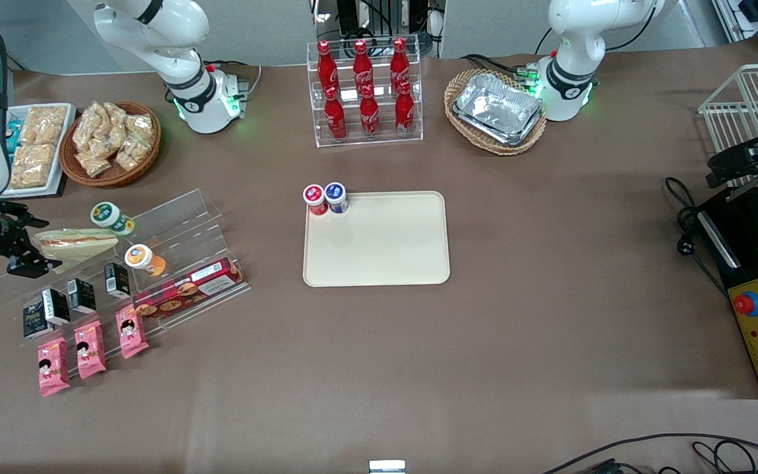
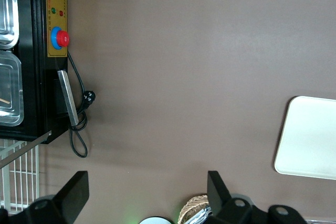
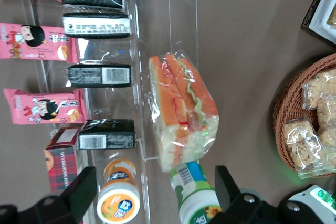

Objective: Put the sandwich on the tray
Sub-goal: 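Close the right gripper on the plastic-wrapped sandwich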

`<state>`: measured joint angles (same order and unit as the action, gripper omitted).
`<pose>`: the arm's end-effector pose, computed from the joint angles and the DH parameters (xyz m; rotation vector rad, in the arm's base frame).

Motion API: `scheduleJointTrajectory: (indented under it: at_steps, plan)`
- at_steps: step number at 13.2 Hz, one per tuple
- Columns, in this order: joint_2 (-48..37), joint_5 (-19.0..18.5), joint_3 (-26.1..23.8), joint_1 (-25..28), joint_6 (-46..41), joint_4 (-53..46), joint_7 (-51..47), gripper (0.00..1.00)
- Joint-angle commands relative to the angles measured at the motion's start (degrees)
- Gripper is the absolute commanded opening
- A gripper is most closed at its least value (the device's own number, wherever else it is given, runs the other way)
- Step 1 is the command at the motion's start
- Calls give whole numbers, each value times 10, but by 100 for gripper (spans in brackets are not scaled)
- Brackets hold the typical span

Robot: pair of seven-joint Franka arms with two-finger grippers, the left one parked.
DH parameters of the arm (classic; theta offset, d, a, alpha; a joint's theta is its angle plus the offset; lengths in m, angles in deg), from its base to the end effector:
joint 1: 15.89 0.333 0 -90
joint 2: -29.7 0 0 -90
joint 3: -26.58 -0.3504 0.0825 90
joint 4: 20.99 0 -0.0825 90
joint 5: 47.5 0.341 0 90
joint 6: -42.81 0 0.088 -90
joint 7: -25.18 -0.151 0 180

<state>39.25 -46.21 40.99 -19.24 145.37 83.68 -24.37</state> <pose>0.5165 -0.1560 0.4371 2.5363 -1.7030 -0.2836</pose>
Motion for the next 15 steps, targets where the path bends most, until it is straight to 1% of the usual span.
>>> scheduleJointTrajectory:
  at_steps: [1,3,7,10,15]
  plan:
    - [-30,-23,-3,-10,46,61,-5,100]
    - [-43,-24,-3,-24,79,91,11,100]
    - [-41,-24,-3,-46,110,106,40,100]
    - [-37,-23,-4,-41,130,113,39,100]
    - [-28,-18,-8,-32,133,113,33,100]
